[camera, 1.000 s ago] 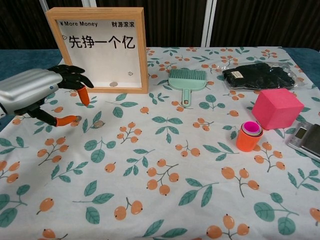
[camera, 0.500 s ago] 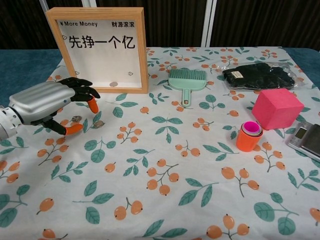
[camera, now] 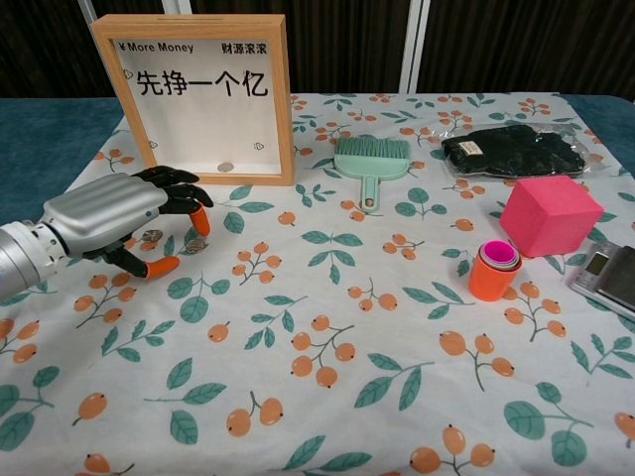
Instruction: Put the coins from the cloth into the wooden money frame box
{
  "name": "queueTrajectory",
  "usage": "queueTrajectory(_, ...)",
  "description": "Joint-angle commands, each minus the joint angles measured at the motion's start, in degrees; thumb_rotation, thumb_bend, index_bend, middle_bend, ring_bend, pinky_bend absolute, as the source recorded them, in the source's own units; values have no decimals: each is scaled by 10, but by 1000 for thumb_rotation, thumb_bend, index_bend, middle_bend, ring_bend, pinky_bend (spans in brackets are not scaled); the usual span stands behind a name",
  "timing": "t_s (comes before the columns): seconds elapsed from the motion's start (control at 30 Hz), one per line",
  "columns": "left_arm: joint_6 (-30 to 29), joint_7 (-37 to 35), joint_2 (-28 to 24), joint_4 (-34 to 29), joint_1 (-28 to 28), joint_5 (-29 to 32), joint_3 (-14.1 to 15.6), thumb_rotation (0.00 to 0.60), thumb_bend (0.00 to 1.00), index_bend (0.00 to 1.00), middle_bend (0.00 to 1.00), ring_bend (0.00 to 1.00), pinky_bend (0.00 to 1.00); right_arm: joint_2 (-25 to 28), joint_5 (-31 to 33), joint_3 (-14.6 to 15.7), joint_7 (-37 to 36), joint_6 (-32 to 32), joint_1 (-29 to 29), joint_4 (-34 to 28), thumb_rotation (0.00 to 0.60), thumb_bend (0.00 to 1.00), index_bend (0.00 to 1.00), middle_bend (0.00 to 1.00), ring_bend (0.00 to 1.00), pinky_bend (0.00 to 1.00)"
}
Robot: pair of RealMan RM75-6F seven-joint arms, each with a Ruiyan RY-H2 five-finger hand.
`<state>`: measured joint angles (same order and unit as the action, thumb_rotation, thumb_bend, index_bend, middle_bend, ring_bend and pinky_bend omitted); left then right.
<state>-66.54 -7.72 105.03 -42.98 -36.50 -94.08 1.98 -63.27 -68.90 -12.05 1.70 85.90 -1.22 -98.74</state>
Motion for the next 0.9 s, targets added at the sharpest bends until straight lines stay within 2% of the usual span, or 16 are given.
queueTrajectory(0.03,3,-5,6,8,-3,1,-1,600,346,374,172,3,30,0,1,0,0,0,0,0,600,394,117,26,0,0)
queueTrajectory(0.63,10,-11,28,52,-16,-4,3,600,348,430,176,3,30,-1,4,-1,3,2,0,-1,600,394,117,26,0,0)
queueTrajectory(0.9,14,-15,34,64,-16,-1,4,600,349,502,199,3,30,0,7,-3,3,2,1,-2,600,395,117,26,0,0)
